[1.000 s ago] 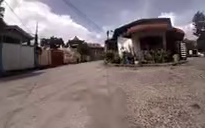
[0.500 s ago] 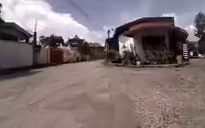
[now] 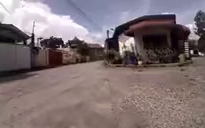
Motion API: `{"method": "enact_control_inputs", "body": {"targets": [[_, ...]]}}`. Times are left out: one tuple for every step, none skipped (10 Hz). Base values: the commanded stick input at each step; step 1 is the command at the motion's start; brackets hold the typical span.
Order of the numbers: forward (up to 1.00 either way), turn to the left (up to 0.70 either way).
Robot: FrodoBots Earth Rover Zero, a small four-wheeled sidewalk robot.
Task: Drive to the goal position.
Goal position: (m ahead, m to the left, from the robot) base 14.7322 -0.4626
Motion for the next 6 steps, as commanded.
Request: {"method": "enact_control_inputs", "body": {"targets": [[0.7, 0.0], [0.7, 0.0], [0.7, 0.0], [0.7, 0.0], [0.7, 0.0], [0.7, 0.0]]}}
